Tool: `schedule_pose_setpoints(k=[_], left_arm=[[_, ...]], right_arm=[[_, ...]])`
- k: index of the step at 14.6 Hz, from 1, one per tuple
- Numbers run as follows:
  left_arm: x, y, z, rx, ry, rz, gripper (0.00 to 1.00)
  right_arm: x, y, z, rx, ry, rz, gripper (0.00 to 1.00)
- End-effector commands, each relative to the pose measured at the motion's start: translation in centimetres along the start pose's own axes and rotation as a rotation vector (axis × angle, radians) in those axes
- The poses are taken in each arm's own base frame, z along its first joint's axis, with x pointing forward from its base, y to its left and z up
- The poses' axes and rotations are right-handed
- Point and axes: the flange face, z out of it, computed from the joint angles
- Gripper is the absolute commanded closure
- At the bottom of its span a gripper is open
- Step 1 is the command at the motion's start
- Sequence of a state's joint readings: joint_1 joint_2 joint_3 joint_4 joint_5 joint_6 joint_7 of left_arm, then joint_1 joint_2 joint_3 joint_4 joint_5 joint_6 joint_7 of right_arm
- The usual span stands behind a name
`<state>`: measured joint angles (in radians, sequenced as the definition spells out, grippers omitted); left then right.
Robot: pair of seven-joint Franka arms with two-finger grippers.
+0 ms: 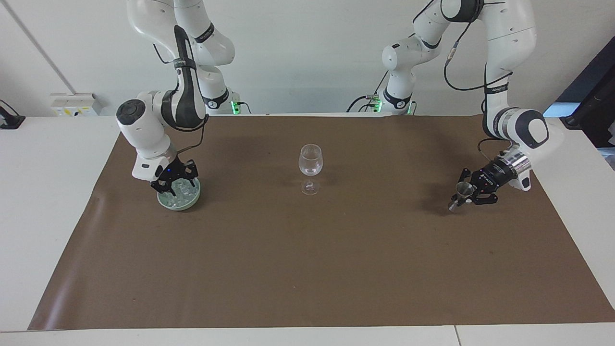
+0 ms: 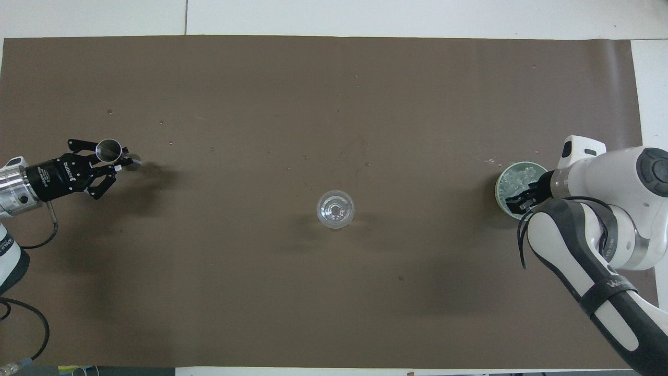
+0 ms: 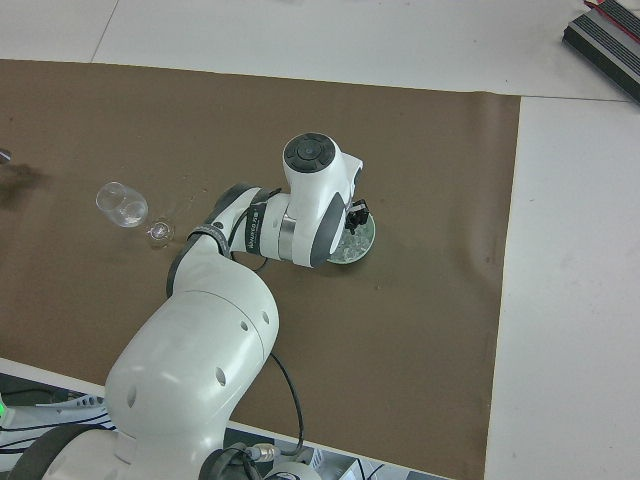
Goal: Pour wine and add ice with both arms
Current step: 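Set down the jigger with the left gripper while the right gripper grasps ice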
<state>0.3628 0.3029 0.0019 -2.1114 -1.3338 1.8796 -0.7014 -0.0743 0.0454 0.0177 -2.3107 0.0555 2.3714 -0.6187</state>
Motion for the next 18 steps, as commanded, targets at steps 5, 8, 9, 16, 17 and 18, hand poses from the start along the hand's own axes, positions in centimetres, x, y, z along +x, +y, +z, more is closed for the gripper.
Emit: schedule_pose_setpoints(k=[5,8,9,16,17,18], left_arm=[[4.3,-5.3,-0.6,-0.049,-0.130,0.049,1.00],[4.6,-5.1,-0.5,-0.072,-0.111,0.039,1.00],[4.7,-4.9,-0.5,-0.084,-0.103,0.035,1.00],[5.3,-5.1,-0.5,-0.115,-0.078,-0.009,1.00],[5.3,-5.1,-0.5,-0.114,-0.079,-0.029,1.00],[5.3,-5.1,-0.5,-0.116,-0.077,-0.032,1.00]], right_arm=[[0.1,0.8,0.8,0.003,0.015,-0.014,0.35],[0.1,0.7,0.9,0.004,0.013,-0.015,0.45],[0.2,0.7,0.8,0.004,0.013,-0.015,0.45],[0.5,0.3,0.8,0.006,0.012,-0.026,0.46],[0.6,0.2,0.8,0.002,0.013,-0.032,0.46],[0.8,0.2,0.6,-0.001,0.016,-0.036,0.47]])
